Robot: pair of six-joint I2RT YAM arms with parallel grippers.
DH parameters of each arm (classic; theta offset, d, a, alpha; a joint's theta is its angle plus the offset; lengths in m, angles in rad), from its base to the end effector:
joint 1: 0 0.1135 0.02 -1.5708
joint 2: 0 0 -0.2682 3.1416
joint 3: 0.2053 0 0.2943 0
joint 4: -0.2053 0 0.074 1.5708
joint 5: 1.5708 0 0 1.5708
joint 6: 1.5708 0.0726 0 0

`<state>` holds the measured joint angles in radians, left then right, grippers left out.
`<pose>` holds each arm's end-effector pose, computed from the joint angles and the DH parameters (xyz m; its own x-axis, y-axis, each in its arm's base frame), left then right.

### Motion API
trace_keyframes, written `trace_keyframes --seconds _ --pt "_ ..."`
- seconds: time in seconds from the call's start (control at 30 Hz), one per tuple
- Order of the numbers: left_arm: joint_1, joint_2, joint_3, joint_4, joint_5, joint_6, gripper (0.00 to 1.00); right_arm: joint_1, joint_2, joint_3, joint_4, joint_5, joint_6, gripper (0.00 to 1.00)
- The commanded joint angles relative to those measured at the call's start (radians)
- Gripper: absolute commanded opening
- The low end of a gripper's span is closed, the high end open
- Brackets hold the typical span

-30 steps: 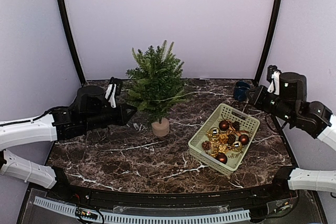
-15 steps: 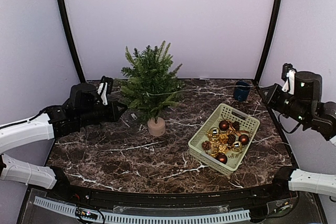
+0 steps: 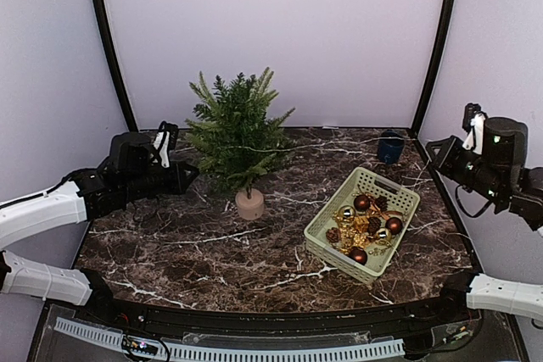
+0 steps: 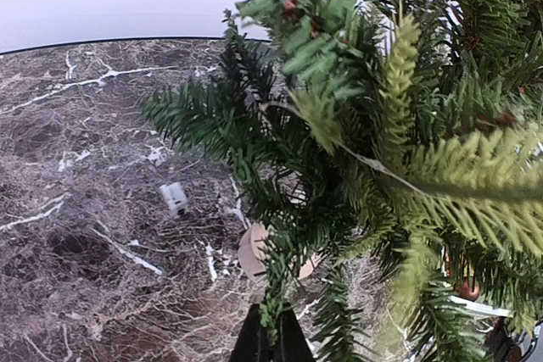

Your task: Decorate the small christmas tree

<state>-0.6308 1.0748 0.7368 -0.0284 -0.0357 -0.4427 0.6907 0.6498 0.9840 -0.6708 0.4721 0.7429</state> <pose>0.2607 -0.1872 0.2579 -0.5024 -0.1632 -0.8491 0.3844 0.8375 -0.3884 0.1674 0.0955 0.3812 -0.3475 0.4944 -0.7968 -0.0020 0.8493 0.5279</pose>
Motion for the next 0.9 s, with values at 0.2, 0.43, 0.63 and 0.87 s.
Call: trace_keyframes --seconds 0.2,0.43,0.63,0.87 --pt "0.086 0.025 0.025 0.003 0.082 0.123 0.0 -0.007 0.108 -0.127 0.187 -0.066 0.024 0.0" --pt "0.151 0.053 0.005 0.073 0.171 0.166 0.0 -0.007 0.179 -0.195 0.253 -0.087 0.03 0.0" --pt "0.196 0.103 0.018 0.129 0.247 0.217 0.0 -0.007 0.259 -0.257 0.363 -0.151 0.047 0.0" --pt "0.27 0.191 0.067 0.196 0.326 0.265 0.0 -0.007 0.345 -0.267 0.429 -0.2 0.052 0.0"
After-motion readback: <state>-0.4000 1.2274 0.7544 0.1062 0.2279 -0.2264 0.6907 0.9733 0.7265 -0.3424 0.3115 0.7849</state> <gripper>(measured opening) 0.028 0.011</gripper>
